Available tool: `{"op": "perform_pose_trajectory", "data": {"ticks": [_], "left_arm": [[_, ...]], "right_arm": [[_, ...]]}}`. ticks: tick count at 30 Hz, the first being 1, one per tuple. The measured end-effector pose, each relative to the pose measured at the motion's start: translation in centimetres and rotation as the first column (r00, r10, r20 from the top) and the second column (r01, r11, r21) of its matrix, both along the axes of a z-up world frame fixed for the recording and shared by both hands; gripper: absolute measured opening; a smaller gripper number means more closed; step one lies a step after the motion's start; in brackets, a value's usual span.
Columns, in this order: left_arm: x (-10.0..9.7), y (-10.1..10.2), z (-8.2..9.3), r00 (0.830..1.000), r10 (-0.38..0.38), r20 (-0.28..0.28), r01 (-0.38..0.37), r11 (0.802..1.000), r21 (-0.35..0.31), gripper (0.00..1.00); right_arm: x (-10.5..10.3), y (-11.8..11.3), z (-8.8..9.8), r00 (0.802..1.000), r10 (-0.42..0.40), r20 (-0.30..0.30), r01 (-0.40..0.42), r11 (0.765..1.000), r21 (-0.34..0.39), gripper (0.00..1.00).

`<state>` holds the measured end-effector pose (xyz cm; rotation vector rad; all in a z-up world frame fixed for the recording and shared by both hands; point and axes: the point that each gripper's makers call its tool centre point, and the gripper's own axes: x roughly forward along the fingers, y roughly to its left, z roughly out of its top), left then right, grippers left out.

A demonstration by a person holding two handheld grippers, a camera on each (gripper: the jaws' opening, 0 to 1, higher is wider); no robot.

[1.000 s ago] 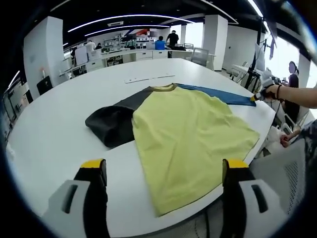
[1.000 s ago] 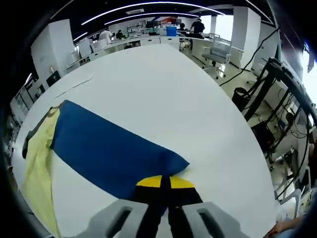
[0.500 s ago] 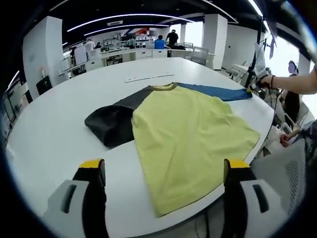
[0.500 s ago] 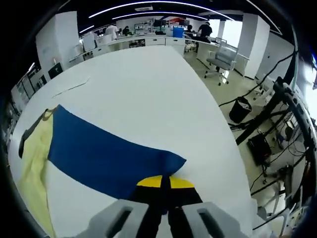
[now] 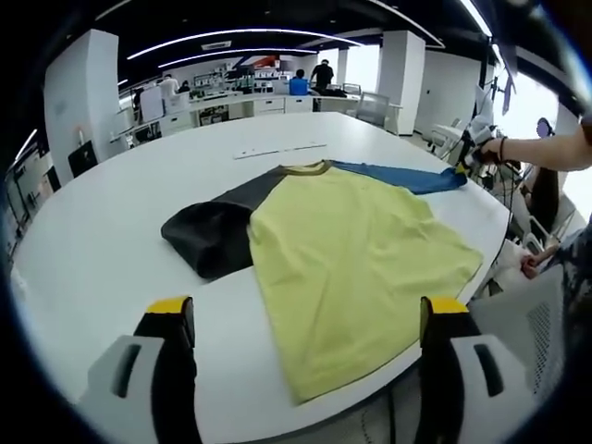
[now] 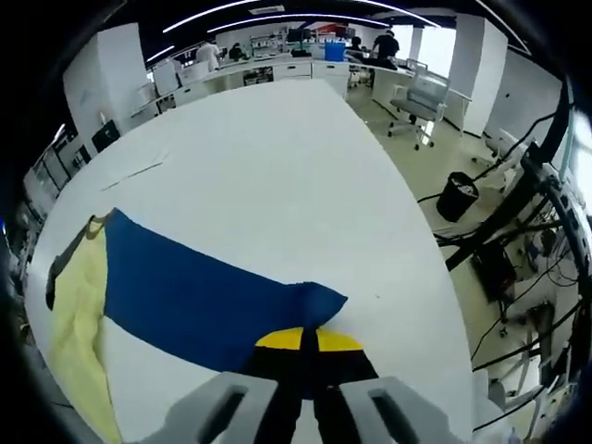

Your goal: Fold the garment on the visible template until the final outline fits inside the template.

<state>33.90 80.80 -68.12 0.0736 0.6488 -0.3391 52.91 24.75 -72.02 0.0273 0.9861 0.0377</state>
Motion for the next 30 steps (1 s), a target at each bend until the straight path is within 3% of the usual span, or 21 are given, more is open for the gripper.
{"op": "perform_pose_trajectory", "data": {"ticks": [14, 24, 30], "left_arm": [[-0.3, 0.0, 0.3, 1.0, -0.023, 0.008, 0.023, 1.0, 0.016, 0.99], [-0.4, -0.3, 0.7, 1.0, -0.023, 0.017, 0.023, 1.0, -0.001, 0.99], [-0.3, -0.5, 1.1, 0.999, -0.019, 0.031, 0.019, 1.0, -0.008, 0.99]], "right_arm": [[2.4, 5.8, 3.4, 0.991, 0.124, 0.042, -0.125, 0.992, 0.032, 0.0], [5.9, 11.3, 4.9, 0.968, 0.235, 0.091, -0.241, 0.968, 0.062, 0.0], [7.5, 15.7, 5.8, 0.946, 0.3, 0.122, -0.311, 0.946, 0.09, 0.0]]}}
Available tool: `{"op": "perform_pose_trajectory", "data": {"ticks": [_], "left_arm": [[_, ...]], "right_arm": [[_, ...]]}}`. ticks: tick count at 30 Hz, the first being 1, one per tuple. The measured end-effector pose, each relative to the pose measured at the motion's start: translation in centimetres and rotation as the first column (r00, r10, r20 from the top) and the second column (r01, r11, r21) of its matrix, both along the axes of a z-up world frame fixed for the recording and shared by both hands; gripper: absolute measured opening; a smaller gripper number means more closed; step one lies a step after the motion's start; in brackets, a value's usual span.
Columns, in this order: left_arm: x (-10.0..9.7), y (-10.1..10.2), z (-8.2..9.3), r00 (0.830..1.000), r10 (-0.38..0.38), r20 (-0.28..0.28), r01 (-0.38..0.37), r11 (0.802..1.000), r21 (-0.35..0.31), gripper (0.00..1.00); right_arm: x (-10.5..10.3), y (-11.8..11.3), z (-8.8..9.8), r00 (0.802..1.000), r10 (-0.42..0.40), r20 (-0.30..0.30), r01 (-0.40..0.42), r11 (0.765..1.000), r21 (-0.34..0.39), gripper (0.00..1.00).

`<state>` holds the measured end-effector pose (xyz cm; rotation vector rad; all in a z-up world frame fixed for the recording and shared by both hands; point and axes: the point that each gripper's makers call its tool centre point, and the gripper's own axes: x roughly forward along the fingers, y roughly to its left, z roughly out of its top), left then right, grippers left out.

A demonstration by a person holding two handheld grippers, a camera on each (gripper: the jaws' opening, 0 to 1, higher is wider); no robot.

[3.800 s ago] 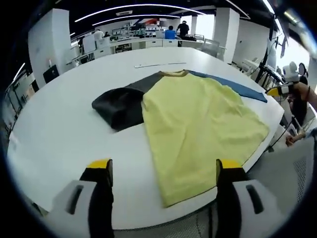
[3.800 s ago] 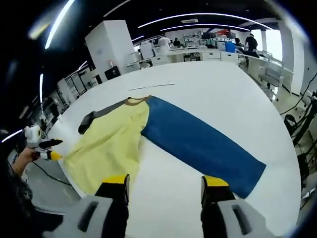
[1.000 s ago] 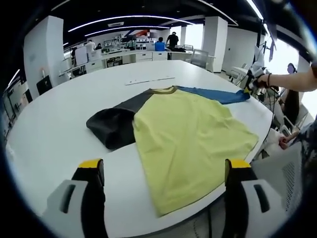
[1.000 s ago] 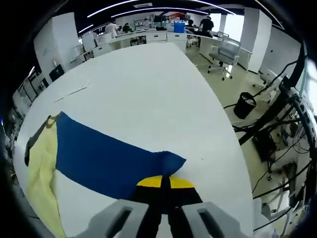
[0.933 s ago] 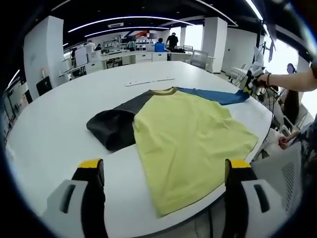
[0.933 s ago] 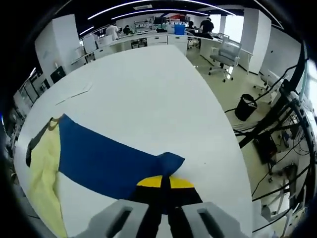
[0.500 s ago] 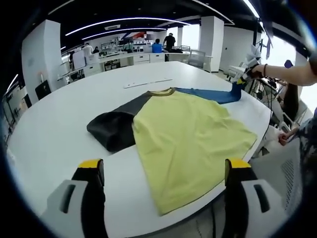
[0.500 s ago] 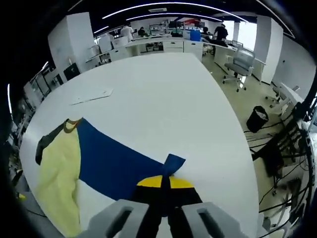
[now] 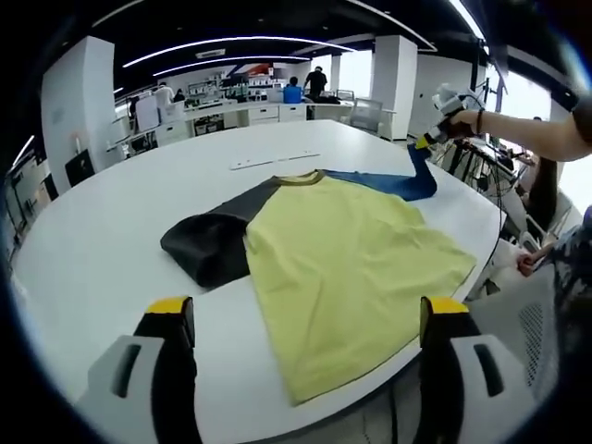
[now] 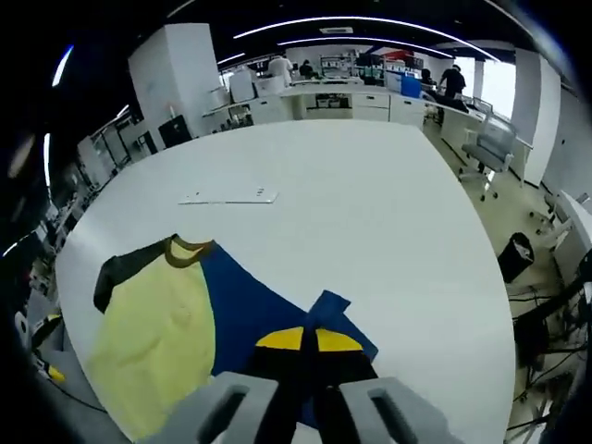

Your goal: Fold the garment on the visible template until the final outline fits inside the template.

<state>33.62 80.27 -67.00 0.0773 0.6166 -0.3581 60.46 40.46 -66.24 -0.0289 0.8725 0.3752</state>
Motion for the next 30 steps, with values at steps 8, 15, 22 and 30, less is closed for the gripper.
{"op": "perform_pose_trajectory", "data": {"ticks": [8, 15, 22, 30], "left_arm": [[0.5, -0.1, 0.3, 1.0, 0.013, 0.018, -0.013, 1.0, -0.006, 0.97], [0.4, -0.1, 0.2, 1.0, 0.012, 0.011, -0.012, 1.0, -0.01, 0.98], [0.3, 0.2, 0.0, 1.0, 0.026, 0.007, -0.026, 1.0, -0.014, 0.99], [0.3, -0.2, -0.2, 1.0, 0.012, -0.004, -0.013, 1.0, -0.012, 0.99]], "right_arm": [[1.4, 5.9, 0.8, 0.993, 0.112, 0.02, -0.112, 0.994, -0.001, 0.0], [1.8, 10.1, 1.4, 0.983, 0.178, 0.032, -0.179, 0.984, 0.008, 0.0], [1.9, 13.2, 1.8, 0.971, 0.234, 0.041, -0.233, 0.972, -0.015, 0.0], [1.9, 16.9, 1.9, 0.95, 0.31, 0.035, -0.307, 0.949, -0.07, 0.0]]}}
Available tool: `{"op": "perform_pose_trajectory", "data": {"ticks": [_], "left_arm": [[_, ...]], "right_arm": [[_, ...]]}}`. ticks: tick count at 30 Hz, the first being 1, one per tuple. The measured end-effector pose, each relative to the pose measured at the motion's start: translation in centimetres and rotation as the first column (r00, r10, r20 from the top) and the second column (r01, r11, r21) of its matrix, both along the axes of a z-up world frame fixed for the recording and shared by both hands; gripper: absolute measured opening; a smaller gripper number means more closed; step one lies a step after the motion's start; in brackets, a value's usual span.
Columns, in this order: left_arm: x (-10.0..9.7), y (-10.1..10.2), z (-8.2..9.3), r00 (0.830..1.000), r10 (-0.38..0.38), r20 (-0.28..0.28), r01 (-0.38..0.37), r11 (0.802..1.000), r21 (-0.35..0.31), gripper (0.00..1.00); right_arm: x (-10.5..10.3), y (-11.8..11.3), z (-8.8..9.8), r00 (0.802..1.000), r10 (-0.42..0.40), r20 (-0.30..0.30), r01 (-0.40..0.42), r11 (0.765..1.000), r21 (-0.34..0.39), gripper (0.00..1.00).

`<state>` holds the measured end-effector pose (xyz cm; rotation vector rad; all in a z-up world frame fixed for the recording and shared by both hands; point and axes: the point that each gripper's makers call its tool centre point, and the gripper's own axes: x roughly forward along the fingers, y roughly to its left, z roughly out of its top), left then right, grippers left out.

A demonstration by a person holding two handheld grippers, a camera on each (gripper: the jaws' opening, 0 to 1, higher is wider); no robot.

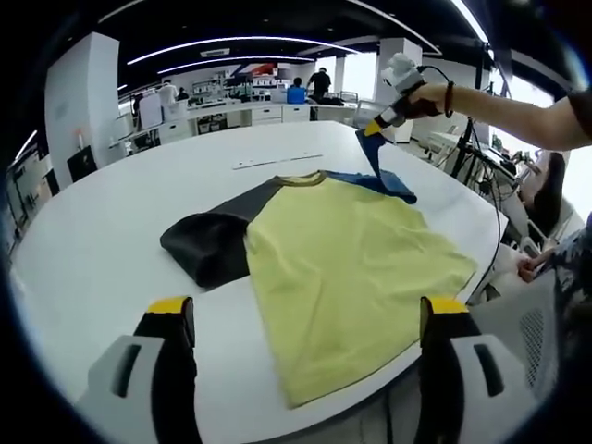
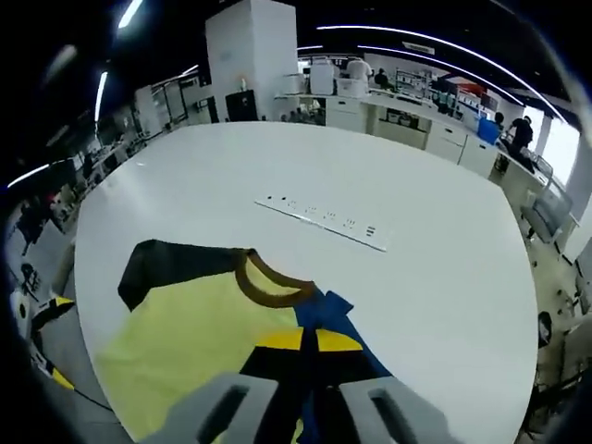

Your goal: Fold the garment on the visible template until the final outline fits inside the template.

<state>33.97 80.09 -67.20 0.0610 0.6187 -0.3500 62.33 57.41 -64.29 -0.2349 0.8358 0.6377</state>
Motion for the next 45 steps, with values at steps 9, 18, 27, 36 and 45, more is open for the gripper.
{"op": "perform_pose_trajectory", "data": {"ticks": [9, 18, 27, 36, 45], "left_arm": [[-0.1, -0.5, -0.2, 1.0, -0.004, -0.008, 0.004, 1.0, -0.008, 0.99], [-0.1, -0.5, -0.4, 1.0, -0.002, -0.013, 0.002, 1.0, -0.007, 0.99], [0.1, 0.0, 0.0, 1.0, 0.021, 0.015, -0.021, 0.999, -0.027, 0.98], [0.0, 0.5, -0.2, 0.999, 0.036, 0.013, -0.035, 0.999, -0.038, 0.97], [-0.2, 0.8, -0.3, 0.999, 0.047, 0.008, -0.047, 0.998, -0.035, 0.97]], "right_arm": [[0.1, 3.7, 0.6, 0.997, 0.074, 0.003, -0.074, 0.997, 0.003, 0.0], [-0.2, 8.1, 1.9, 0.991, 0.133, 0.027, -0.134, 0.991, 0.025, 0.0], [-1.5, 12.1, 2.0, 0.983, 0.181, 0.02, -0.182, 0.981, 0.061, 0.0], [-3.7, 15.0, 1.6, 0.964, 0.266, 0.014, -0.266, 0.963, 0.051, 0.0], [-6.0, 17.1, 1.3, 0.937, 0.349, 0.024, -0.35, 0.936, 0.025, 0.0]]}}
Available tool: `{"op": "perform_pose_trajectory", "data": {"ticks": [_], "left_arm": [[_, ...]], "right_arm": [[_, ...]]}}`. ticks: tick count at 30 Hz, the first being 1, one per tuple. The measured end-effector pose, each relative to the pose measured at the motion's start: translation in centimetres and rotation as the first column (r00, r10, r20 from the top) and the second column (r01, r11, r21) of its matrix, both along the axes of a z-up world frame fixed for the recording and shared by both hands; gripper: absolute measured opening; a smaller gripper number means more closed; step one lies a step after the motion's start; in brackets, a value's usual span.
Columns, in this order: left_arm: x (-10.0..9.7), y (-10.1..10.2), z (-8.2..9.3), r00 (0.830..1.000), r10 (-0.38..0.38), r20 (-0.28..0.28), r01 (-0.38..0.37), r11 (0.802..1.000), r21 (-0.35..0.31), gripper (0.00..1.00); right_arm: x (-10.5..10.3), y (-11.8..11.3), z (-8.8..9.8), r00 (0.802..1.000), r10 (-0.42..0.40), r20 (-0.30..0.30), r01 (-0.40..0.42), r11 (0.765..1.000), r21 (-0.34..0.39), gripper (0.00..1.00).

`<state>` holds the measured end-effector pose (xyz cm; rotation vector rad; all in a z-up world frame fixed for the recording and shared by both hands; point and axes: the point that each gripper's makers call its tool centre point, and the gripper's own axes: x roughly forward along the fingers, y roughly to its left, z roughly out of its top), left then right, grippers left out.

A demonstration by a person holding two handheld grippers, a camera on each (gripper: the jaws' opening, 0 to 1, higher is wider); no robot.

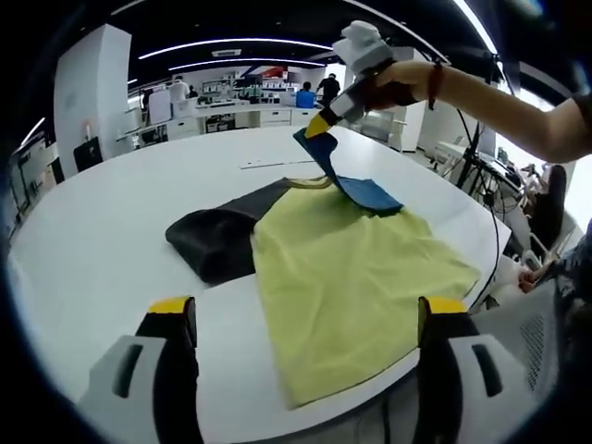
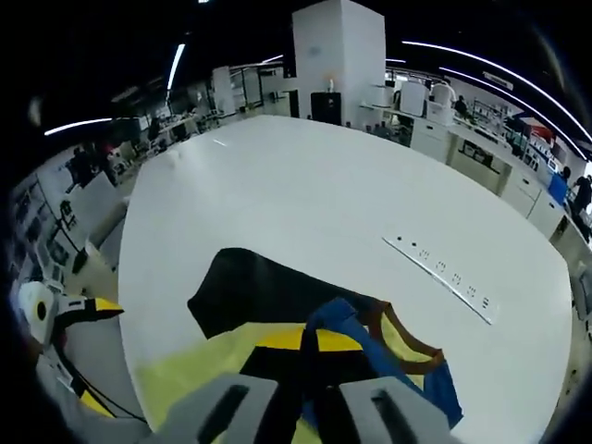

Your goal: Fold the garment on the visible template until the final outline fits inside the template.

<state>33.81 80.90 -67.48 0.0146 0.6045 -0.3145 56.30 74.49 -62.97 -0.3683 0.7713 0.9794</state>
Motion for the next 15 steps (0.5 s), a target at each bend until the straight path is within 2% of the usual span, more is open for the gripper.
{"op": "perform_pose_trajectory", "data": {"ticks": [9, 15], "left_arm": [[-0.1, 0.1, -0.2, 1.0, 0.005, -0.005, -0.005, 1.0, -0.005, 0.97], [-0.1, 0.1, -0.3, 1.0, 0.007, -0.006, -0.007, 1.0, -0.009, 0.96]], "right_arm": [[-2.4, 1.4, -1.1, 0.996, 0.085, 0.002, -0.085, 0.996, -0.029, 0.0], [-3.4, 2.2, -2.6, 0.994, 0.11, -0.019, -0.111, 0.993, -0.039, 0.0]]}}
